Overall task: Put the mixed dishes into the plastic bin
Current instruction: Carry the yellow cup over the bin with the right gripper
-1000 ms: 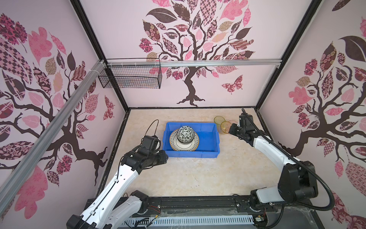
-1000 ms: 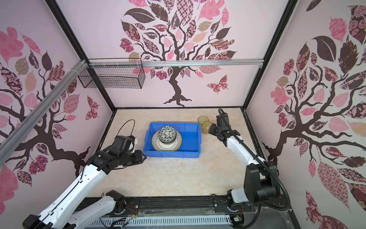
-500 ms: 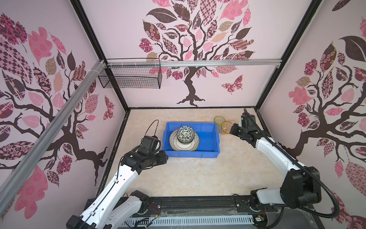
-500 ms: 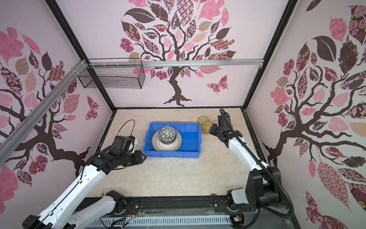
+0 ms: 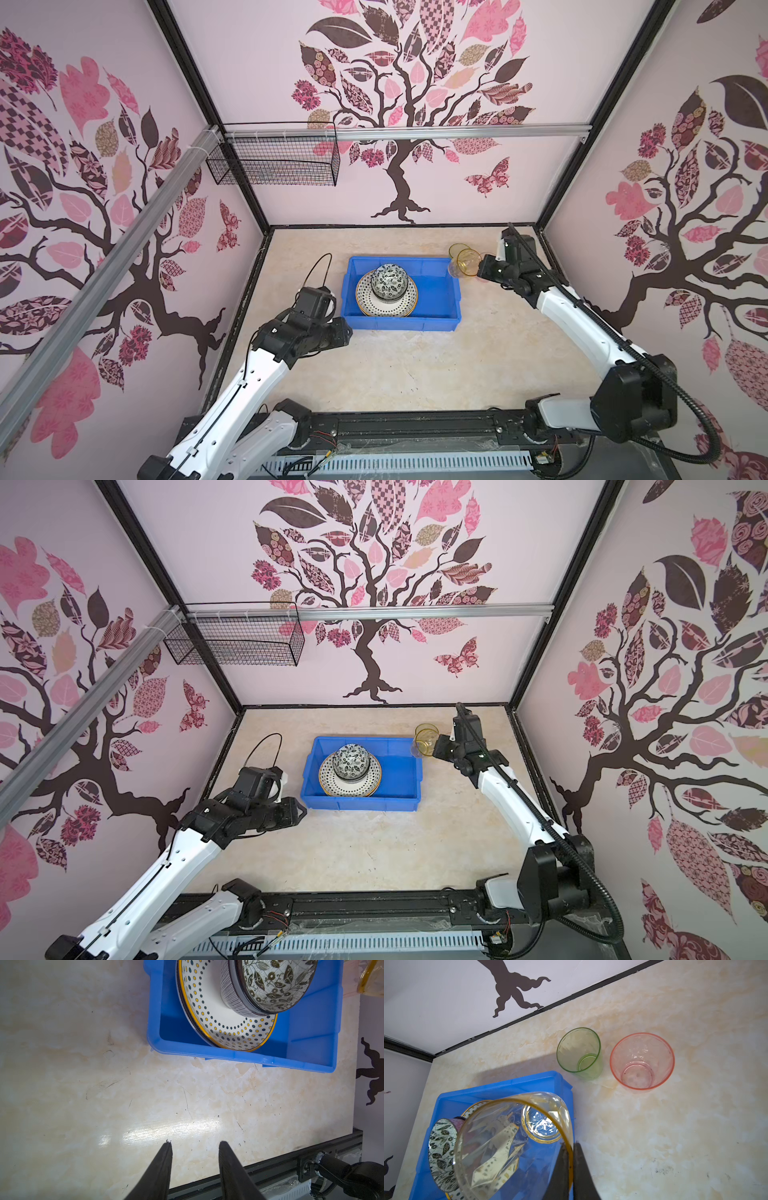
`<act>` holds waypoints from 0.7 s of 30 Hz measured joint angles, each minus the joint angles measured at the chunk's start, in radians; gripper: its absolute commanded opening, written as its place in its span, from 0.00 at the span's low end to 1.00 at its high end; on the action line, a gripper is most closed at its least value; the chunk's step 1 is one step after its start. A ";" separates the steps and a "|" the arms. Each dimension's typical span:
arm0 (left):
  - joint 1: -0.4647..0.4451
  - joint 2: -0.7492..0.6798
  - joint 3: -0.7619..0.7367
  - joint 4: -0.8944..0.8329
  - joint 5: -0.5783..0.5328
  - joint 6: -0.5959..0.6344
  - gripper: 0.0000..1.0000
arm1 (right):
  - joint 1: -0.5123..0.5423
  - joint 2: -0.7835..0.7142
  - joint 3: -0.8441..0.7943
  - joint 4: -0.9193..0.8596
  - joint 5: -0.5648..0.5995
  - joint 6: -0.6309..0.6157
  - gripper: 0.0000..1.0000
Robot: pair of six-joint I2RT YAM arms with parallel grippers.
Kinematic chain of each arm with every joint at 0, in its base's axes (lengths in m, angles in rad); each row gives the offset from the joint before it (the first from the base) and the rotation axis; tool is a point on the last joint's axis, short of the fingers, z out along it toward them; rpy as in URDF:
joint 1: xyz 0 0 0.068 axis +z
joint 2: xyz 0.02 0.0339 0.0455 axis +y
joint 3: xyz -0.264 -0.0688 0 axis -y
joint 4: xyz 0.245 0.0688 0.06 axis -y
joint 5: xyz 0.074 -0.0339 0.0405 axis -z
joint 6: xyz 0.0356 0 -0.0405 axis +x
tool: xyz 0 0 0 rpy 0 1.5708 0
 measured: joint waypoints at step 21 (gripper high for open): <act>0.000 -0.019 -0.020 0.002 0.000 -0.001 0.41 | 0.132 0.135 0.107 -0.024 0.011 -0.043 0.00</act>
